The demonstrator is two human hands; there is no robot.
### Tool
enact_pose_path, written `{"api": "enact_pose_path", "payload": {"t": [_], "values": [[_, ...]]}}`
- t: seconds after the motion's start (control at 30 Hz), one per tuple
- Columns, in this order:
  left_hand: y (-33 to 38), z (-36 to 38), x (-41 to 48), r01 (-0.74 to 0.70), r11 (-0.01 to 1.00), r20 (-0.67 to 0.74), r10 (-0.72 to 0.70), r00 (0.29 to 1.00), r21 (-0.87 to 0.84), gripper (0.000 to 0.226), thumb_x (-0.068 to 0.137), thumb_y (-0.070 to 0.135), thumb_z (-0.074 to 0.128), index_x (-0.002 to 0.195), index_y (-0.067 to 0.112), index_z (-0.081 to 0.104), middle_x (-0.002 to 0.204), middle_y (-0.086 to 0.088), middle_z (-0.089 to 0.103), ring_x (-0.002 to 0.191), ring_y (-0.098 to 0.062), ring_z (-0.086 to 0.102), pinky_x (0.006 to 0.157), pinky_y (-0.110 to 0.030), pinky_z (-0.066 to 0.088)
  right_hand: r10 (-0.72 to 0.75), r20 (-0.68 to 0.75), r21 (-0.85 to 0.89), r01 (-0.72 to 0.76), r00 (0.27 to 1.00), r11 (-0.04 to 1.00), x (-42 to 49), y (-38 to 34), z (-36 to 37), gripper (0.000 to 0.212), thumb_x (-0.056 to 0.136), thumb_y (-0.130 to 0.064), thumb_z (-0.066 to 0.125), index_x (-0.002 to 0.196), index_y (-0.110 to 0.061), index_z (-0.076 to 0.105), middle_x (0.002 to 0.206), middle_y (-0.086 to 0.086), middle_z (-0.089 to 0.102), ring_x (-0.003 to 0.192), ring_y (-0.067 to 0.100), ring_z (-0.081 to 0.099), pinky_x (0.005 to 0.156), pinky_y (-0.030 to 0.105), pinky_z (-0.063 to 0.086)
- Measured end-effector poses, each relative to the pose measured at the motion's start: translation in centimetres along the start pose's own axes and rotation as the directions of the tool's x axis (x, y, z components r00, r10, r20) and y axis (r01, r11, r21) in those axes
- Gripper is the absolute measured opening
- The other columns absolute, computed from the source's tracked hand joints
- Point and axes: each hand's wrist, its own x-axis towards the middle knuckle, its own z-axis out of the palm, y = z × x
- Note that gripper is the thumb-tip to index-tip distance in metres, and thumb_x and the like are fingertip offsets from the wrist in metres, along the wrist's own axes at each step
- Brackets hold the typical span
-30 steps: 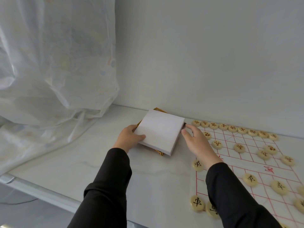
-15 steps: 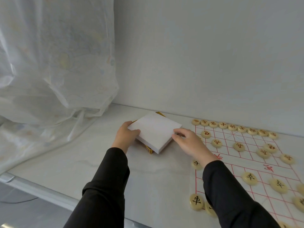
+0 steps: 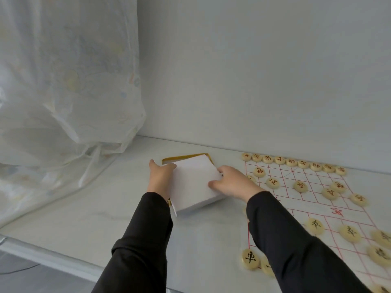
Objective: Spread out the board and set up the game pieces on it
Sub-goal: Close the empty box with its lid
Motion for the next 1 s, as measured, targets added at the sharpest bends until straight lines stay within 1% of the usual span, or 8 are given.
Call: {"api": "enact_pose_path", "payload": {"t": [0.17, 0.23, 0.33, 0.4, 0.53, 0.7, 0.87, 1.0], "values": [[0.2, -1.4, -0.8, 0.0, 0.996, 0.107, -0.01, 0.994, 0.091, 0.069, 0.093, 0.017, 0.05, 0.149, 0.021, 0.009, 0.149, -0.013, 0.028, 0.126, -0.032, 0.041, 0.105, -0.046, 0.037, 0.025, -0.045, 0.069, -0.022, 0.999, 0.997, -2.7, 1.0, 1.7, 0.042, 0.083, -0.029, 0.063, 0.119, -0.01, 0.052, 0.114, 0.006, 0.06, 0.1, 0.024, 0.059, 0.072, 0.028, 0.045], [0.4, -2.0, -1.7, -0.008, 0.972, 0.134, -0.024, 0.991, 0.235, 0.067, 0.093, 0.02, 0.05, 0.149, 0.019, 0.012, 0.149, -0.01, 0.028, 0.13, -0.031, 0.037, 0.105, -0.043, 0.038, 0.033, -0.068, 0.071, -0.028, 0.997, 0.997, -3.5, 1.6, 2.1, 0.039, 0.083, -0.029, 0.063, 0.117, -0.01, 0.055, 0.112, 0.005, 0.062, 0.099, 0.023, 0.06, 0.071, 0.027, 0.045], [0.9, -3.3, -3.2, -0.061, 0.825, 0.136, -0.02, 0.991, 0.561, 0.056, 0.092, 0.025, 0.051, 0.142, 0.013, 0.03, 0.138, -0.011, 0.043, 0.124, -0.03, 0.045, 0.092, -0.039, 0.044, 0.033, -0.074, 0.114, -0.024, 0.997, 0.993, -4.2, 2.3, 2.2, 0.029, 0.086, -0.03, 0.062, 0.108, -0.01, 0.061, 0.104, 0.005, 0.066, 0.09, 0.019, 0.061, 0.061, 0.02, 0.043], [1.2, -4.1, -4.0, -0.091, 0.731, 0.148, -0.015, 0.989, 0.677, 0.031, 0.093, 0.027, 0.051, 0.119, 0.01, 0.05, 0.119, -0.011, 0.055, 0.112, -0.028, 0.055, 0.085, -0.036, 0.049, 0.028, -0.087, 0.105, -0.019, 0.996, 0.994, -4.3, 2.3, 1.9, 0.029, 0.087, -0.031, 0.061, 0.105, -0.009, 0.063, 0.1, 0.005, 0.067, 0.087, 0.019, 0.061, 0.061, 0.02, 0.044], [1.7, -4.3, -4.5, -0.078, 0.795, 0.161, -0.026, 0.987, 0.601, 0.029, 0.093, 0.026, 0.051, 0.109, 0.004, 0.061, 0.106, -0.009, 0.064, 0.093, -0.022, 0.064, 0.067, -0.026, 0.053, 0.009, -0.194, 0.104, 0.011, 0.981, 0.995, -4.2, 1.5, 1.3, 0.028, 0.087, -0.03, 0.061, 0.103, -0.007, 0.066, 0.087, 0.001, 0.064, 0.08, 0.018, 0.06, 0.067, 0.027, 0.047], [1.9, -3.6, -3.7, -0.121, 0.846, 0.106, 0.077, 0.991, 0.519, 0.021, 0.091, 0.018, 0.048, 0.096, 0.005, 0.064, 0.103, -0.012, 0.067, 0.093, -0.025, 0.065, 0.06, -0.025, 0.052, -0.025, -0.307, 0.129, 0.068, 0.951, 0.989, -3.3, 0.6, 0.7, 0.024, 0.088, -0.025, 0.062, 0.101, -0.006, 0.069, 0.086, 0.001, 0.065, 0.073, 0.014, 0.056, 0.053, 0.016, 0.041], [1.6, -2.7, -2.5, -0.189, 0.838, 0.065, 0.182, 0.981, 0.512, 0.032, 0.092, 0.019, 0.049, 0.12, 0.008, 0.059, 0.115, -0.009, 0.061, 0.104, -0.027, 0.06, 0.087, -0.038, 0.052, -0.031, -0.354, 0.157, 0.092, 0.935, 0.983, -2.0, 0.0, 0.4, 0.025, 0.089, -0.026, 0.06, 0.104, -0.006, 0.068, 0.096, 0.004, 0.067, 0.078, 0.014, 0.055, 0.052, 0.015, 0.037], [0.8, -2.5, -1.6, -0.225, 0.767, 0.119, 0.193, 0.974, 0.601, 0.044, 0.088, 0.014, 0.057, 0.13, 0.006, 0.052, 0.124, -0.01, 0.058, 0.114, -0.027, 0.054, 0.099, -0.039, 0.045, -0.033, -0.356, 0.059, 0.058, 0.934, 0.997, -1.5, 0.3, 1.4, 0.024, 0.089, -0.029, 0.059, 0.092, -0.006, 0.068, 0.079, 0.001, 0.062, 0.066, 0.012, 0.054, 0.047, 0.018, 0.035]]}}
